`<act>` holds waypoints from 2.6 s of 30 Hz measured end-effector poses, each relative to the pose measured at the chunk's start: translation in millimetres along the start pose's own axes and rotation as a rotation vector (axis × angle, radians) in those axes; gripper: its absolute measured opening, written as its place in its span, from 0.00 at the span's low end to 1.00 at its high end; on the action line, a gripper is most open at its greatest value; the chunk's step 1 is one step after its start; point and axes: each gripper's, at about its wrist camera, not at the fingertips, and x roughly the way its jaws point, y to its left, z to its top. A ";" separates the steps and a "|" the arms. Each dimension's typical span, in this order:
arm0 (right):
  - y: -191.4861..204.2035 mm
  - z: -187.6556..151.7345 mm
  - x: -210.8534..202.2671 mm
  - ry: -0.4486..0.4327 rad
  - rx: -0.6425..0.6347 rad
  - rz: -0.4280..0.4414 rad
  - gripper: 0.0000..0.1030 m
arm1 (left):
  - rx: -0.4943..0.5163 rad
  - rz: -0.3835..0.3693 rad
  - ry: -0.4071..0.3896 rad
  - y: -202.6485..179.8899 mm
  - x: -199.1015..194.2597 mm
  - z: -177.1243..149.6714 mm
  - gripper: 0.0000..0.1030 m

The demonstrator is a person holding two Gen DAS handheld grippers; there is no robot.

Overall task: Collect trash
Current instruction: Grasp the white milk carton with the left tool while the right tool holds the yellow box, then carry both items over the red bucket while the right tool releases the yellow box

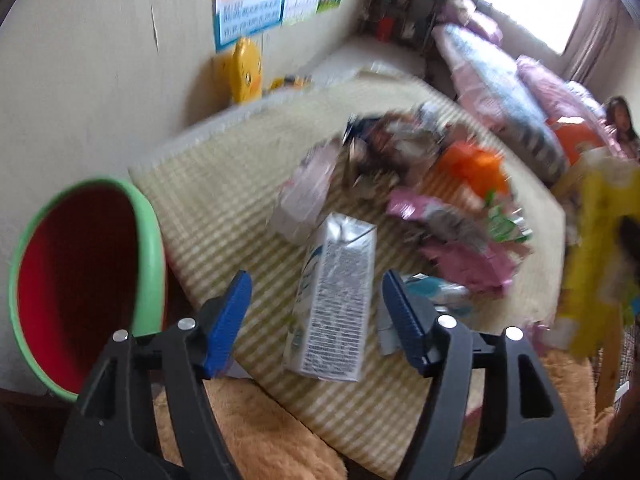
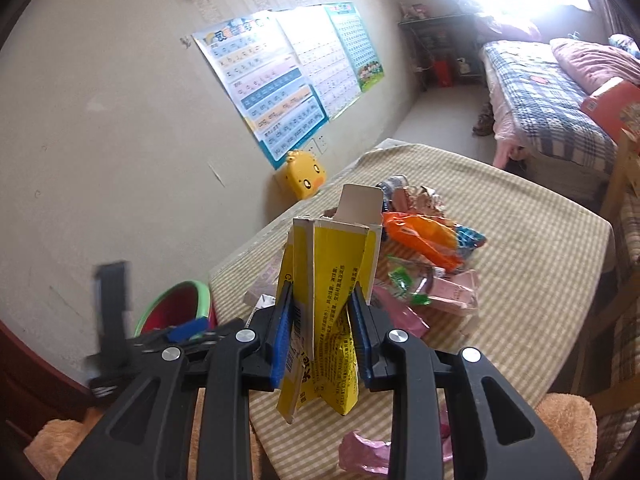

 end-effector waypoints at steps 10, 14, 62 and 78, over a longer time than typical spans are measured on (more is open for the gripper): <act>8.0 -7.7 4.9 0.031 -0.019 0.027 0.26 | 0.072 -0.036 0.069 -17.0 31.6 -12.5 0.55; 13.4 -10.2 7.0 0.042 -0.025 0.042 0.26 | 0.108 -0.005 0.069 -23.9 32.1 -12.3 0.74; 198.9 0.9 107.8 0.126 -0.283 0.299 0.27 | -0.312 0.285 -0.290 141.2 -130.3 -42.3 0.50; 235.0 -10.7 159.5 0.197 -0.330 0.309 0.57 | -0.442 0.332 -0.196 187.4 -98.7 -67.7 0.62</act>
